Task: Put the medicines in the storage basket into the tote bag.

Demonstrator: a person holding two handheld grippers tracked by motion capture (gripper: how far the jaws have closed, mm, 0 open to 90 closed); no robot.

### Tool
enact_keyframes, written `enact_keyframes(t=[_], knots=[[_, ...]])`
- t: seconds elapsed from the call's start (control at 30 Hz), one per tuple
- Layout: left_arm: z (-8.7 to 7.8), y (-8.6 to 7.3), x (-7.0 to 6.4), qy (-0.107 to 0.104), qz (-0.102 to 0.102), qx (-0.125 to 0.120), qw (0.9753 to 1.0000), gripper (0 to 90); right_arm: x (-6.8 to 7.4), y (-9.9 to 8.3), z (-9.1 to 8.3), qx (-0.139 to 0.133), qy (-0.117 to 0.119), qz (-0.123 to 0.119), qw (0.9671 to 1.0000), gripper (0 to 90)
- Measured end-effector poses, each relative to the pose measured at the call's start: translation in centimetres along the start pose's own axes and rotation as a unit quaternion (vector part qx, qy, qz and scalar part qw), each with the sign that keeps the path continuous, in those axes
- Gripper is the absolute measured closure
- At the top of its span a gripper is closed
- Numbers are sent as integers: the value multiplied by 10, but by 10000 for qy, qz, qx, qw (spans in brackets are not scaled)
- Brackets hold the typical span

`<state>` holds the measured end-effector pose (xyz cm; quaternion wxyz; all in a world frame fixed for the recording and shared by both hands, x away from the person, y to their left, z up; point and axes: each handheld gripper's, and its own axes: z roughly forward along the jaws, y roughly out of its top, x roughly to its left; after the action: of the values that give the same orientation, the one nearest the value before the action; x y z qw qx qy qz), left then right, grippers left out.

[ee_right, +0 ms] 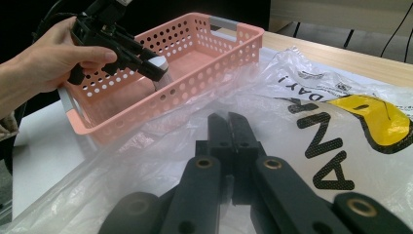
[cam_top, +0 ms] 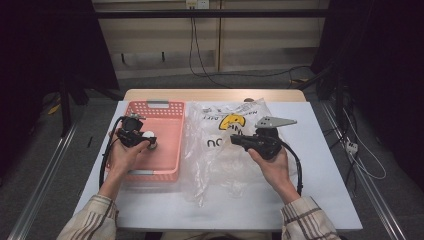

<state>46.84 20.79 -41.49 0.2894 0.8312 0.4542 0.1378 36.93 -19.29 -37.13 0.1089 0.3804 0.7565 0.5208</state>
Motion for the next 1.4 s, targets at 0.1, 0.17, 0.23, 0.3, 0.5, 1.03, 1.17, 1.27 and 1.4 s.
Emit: enact_keyframes(t=[0.1,0.17,0.23,0.3,0.5,1.03,1.17,1.27,1.4], knots=[[-5,1,-1,-1,12,-158,9999,510,0,0,0,-6,-8,15,10000,900],[-9,2,-2,-7,19,-293,9996,510,0,0,0,2,-7,10,10000,900],[-13,3,-4,-33,7,-429,9991,510,0,0,0,12,-3,4,10000,900],[-17,3,-6,-30,17,-602,9982,510,0,0,0,21,-8,-11,10000,900],[-34,2,-16,-147,104,-1063,9942,510,-1,0,-2,-17,-25,1,10000,900],[-64,7,-48,-661,522,-1666,9824,511,-3,1,-3,-43,-75,47,10000,900],[-64,7,-58,-863,627,-1633,9808,511,-3,1,-4,-49,-92,39,9999,900],[-66,7,-64,-926,670,-1684,9791,511,-3,1,-5,-66,-94,42,9999,900],[-71,9,-73,-1045,785,-1752,9758,511,-3,1,-5,-63,-79,40,9999,900]])
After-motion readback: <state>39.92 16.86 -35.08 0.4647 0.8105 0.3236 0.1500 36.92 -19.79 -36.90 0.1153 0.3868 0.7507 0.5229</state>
